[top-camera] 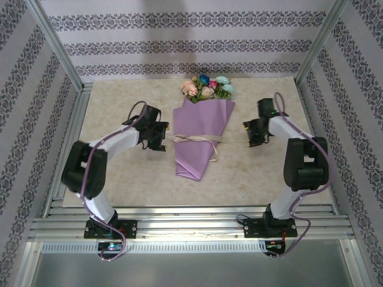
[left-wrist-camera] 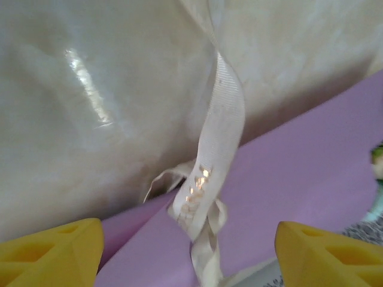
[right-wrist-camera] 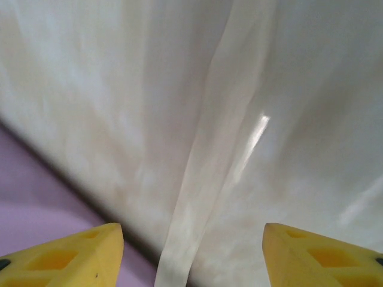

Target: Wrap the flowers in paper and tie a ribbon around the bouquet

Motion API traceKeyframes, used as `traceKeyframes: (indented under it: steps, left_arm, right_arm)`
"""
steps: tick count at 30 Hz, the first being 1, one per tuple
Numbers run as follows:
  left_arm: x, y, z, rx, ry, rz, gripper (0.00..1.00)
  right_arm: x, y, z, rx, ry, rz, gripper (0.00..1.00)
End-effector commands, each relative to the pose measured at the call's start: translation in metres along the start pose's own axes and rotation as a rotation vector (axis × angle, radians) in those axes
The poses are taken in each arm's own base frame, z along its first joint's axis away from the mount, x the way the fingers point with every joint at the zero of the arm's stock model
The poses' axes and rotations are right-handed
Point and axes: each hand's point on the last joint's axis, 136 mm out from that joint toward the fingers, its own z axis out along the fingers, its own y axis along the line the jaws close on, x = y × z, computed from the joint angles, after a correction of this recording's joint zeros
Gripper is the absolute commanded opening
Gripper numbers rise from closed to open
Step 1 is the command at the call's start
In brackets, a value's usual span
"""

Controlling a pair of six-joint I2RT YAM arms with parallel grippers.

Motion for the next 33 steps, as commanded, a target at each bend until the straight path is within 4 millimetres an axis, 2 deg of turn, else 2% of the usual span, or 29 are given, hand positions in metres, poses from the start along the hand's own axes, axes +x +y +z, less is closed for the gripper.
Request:
traceKeyframes:
  steps: [1, 5, 8, 12, 16, 19, 22, 26, 29, 31, 32, 33]
  left_arm:
    - [-0.001, -0.013, 0.018, 0.016, -0.01, -0.02, 0.74]
    - [-0.011, -0.016, 0.026, 0.019, -0.059, 0.0, 0.71]
    - [-0.015, -0.01, 0.033, 0.005, -0.063, -0.008, 0.68]
    - [-0.022, -0.004, 0.04, -0.007, -0.08, -0.022, 0.66]
    - [-0.028, -0.002, 0.046, -0.015, -0.09, -0.025, 0.6]
    - [-0.033, -0.001, 0.048, -0.018, -0.097, -0.03, 0.56]
    - [-0.036, 0.0, 0.049, -0.022, -0.101, -0.032, 0.52]
    - [-0.038, 0.002, 0.05, -0.02, -0.1, -0.034, 0.45]
    - [-0.039, 0.003, 0.053, -0.018, -0.091, -0.039, 0.4]
    - [-0.039, 0.003, 0.055, -0.016, -0.084, -0.041, 0.36]
    - [-0.04, 0.002, 0.055, -0.013, -0.084, -0.041, 0.33]
    - [-0.04, 0.003, 0.056, -0.016, -0.083, -0.041, 0.29]
  right_arm:
    - [0.041, 0.022, 0.017, -0.087, 0.107, 0.088, 0.64]
    - [0.069, 0.025, 0.037, -0.095, 0.164, 0.104, 0.64]
    - [0.079, 0.021, 0.047, -0.079, 0.18, 0.141, 0.6]
    - [0.078, 0.006, 0.057, -0.054, 0.177, 0.238, 0.57]
    - [0.076, -0.005, 0.056, -0.022, 0.151, 0.319, 0.55]
    - [0.075, -0.004, 0.06, -0.025, 0.148, 0.371, 0.54]
    - [0.08, 0.003, 0.063, -0.022, 0.171, 0.387, 0.43]
    - [0.082, 0.0, 0.058, -0.009, 0.139, 0.407, 0.43]
    - [0.083, 0.0, 0.066, -0.004, 0.149, 0.422, 0.42]
    - [0.082, 0.005, 0.074, -0.017, 0.151, 0.429, 0.37]
    - [0.082, 0.006, 0.077, -0.017, 0.152, 0.43, 0.32]
    - [0.081, 0.009, 0.079, -0.021, 0.155, 0.431, 0.22]
